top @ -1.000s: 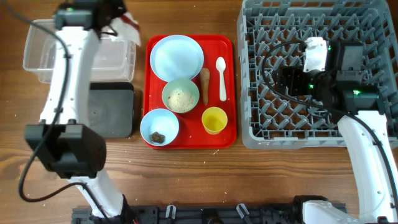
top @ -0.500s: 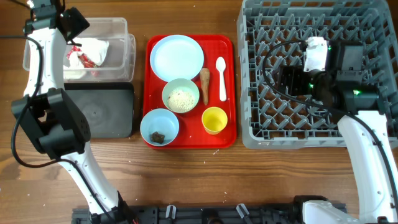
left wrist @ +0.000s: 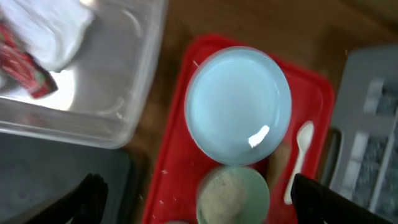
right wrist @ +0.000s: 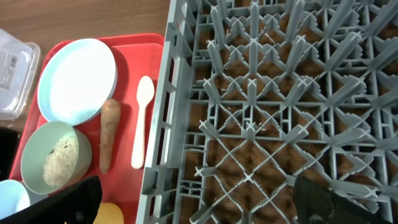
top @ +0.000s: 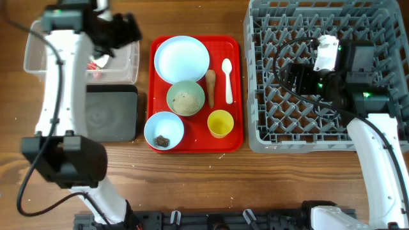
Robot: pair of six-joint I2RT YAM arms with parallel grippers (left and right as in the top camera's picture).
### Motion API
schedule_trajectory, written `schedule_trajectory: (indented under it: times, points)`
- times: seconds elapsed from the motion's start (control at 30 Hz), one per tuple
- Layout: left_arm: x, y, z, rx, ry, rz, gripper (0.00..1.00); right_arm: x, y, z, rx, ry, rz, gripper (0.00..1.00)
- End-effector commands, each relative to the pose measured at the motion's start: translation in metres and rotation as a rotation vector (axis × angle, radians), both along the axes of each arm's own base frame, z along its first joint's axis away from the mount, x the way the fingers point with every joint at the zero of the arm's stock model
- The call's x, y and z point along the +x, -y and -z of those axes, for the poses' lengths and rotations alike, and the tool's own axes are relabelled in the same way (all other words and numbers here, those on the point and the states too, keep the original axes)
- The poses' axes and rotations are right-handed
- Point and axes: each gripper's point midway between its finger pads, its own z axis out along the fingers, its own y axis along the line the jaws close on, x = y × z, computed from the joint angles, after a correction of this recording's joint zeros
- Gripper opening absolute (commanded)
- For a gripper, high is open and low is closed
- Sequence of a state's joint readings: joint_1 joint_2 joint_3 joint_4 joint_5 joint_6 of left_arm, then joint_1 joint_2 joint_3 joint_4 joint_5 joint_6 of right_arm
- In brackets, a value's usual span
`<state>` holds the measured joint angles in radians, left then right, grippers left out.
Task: Sort waste into correct bins and load items into the dishwasher rack
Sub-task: 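Grasp the rim of the light-blue rice bowl with the left gripper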
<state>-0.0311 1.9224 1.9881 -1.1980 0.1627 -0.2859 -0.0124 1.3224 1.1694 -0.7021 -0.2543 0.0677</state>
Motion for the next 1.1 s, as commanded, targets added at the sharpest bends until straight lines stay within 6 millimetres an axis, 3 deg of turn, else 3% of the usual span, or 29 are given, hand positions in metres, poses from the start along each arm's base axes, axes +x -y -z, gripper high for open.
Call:
schedule_trajectory:
  times: [0.0,0.07,0.2,0.3,0.37,0.53,0.63,0.73,0.97,1.07]
  points:
    - [-0.018,0.063,0.028,-0.009,-0.077,0.165,0.93,0.005,-0.001,-0.008,0.018,0.016,0.009,1.00]
    - [-0.030,0.098,0.049,0.009,-0.120,0.248,0.95,0.005,-0.001,-0.008,0.018,0.016,0.008,1.00]
    - [-0.047,0.139,0.093,0.101,-0.157,0.350,0.90,0.004,-0.001,-0.007,0.018,0.012,0.008,1.00]
    - [-0.055,0.161,0.117,0.113,-0.148,0.402,0.74,0.001,-0.001,-0.004,0.018,-0.004,0.008,1.00]
    - [-0.061,0.170,0.132,0.112,-0.144,0.420,0.70,0.001,-0.001,-0.003,0.019,-0.009,0.009,1.00]
    - [-0.075,0.179,0.166,0.120,-0.164,0.450,0.64,0.000,-0.001,-0.002,0.019,-0.014,0.009,1.00]
    - [-0.077,0.179,0.182,0.123,-0.177,0.453,0.50,0.000,-0.001,-0.002,0.019,-0.015,0.009,1.00]
    - [-0.080,0.178,0.197,0.133,-0.211,0.456,0.45,-0.003,-0.001,0.000,0.019,-0.031,0.009,1.00]
    - [-0.080,0.178,0.201,0.135,-0.217,0.455,0.08,-0.006,-0.001,0.002,0.019,-0.044,0.009,1.00]
    - [-0.080,0.178,0.201,0.135,-0.217,0.456,0.04,-0.006,-0.001,0.002,0.018,-0.043,0.009,1.00]
